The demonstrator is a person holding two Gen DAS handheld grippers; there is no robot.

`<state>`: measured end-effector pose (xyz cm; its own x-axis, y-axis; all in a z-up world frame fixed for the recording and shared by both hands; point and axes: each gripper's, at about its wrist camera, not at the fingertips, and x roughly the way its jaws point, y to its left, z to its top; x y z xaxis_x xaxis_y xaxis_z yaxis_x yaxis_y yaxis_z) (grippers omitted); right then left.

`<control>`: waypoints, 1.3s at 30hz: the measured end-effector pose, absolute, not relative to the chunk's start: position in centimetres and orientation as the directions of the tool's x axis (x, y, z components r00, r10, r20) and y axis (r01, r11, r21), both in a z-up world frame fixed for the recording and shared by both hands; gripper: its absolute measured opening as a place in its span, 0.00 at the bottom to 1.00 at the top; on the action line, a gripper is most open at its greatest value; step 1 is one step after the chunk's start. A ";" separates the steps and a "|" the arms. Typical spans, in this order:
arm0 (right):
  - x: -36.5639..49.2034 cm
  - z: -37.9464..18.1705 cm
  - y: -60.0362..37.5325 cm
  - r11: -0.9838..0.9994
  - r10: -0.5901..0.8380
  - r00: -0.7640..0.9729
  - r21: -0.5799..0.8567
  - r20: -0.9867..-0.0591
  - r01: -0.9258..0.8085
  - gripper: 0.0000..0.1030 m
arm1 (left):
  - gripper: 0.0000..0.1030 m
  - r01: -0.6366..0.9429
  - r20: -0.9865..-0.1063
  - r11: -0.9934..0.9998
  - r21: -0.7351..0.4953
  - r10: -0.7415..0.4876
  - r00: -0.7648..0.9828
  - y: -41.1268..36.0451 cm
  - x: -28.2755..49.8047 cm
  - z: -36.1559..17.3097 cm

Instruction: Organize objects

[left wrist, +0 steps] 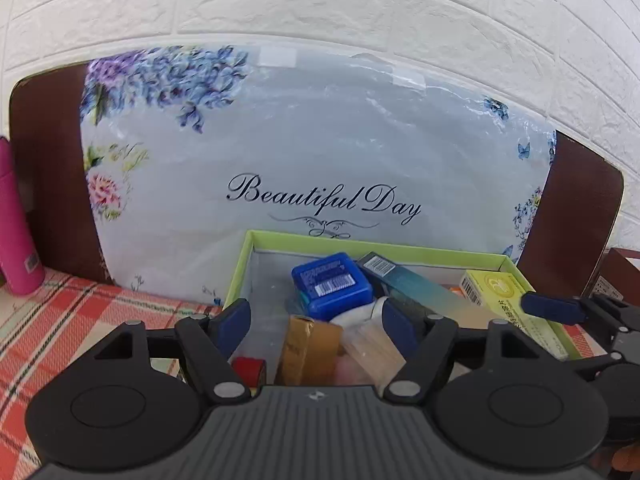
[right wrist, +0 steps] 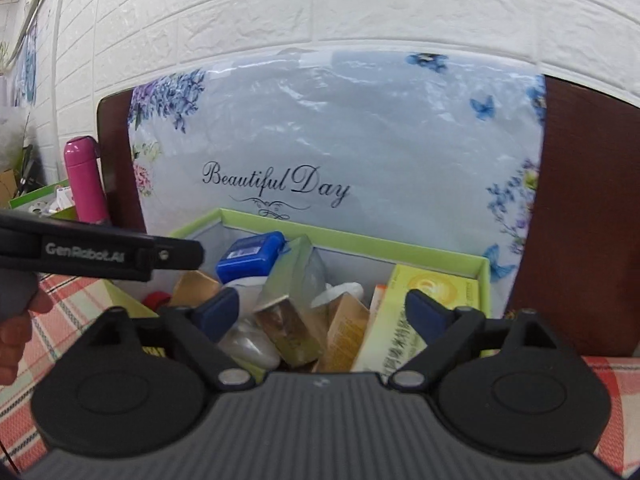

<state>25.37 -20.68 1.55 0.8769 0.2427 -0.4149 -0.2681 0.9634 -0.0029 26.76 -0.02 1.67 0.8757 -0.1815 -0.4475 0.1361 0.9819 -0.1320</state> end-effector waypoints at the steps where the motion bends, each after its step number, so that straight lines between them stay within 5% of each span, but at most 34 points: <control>1: 25.1 1.5 -20.8 0.966 0.234 0.880 -0.001 -0.413 -0.257 0.94 | 0.75 0.131 -0.453 0.982 -0.134 -0.179 0.873 0.0 26.6 1.6; 8: 22.7 3.3 -22.5 0.974 0.226 0.886 0.068 -0.406 -0.217 1.00 | 0.77 0.119 -0.409 0.985 -0.127 -0.161 0.898 -0.3 23.6 3.7; 16: 14.7 6.9 -23.6 0.980 0.198 0.898 0.085 -0.393 -0.179 1.00 | 0.98 0.115 -0.415 0.989 -0.096 -0.145 0.898 -1.0 16.4 6.7; 26: 6.4 4.8 -23.0 0.995 0.100 0.863 0.052 -0.495 -0.085 1.00 | 0.98 0.061 -0.545 0.998 -0.016 -0.060 0.836 -2.3 9.2 4.4; 39: 2.5 3.5 -22.5 0.998 0.055 0.843 0.065 -0.536 -0.024 1.00 | 0.98 0.060 -0.563 0.998 0.013 -0.042 0.825 -2.1 5.7 3.4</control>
<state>2.53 -22.46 3.45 0.8427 0.0552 -0.5355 -0.0243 0.9976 0.0645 5.74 -2.14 3.39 0.8252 -0.0421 -0.5633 0.0599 0.9981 0.0132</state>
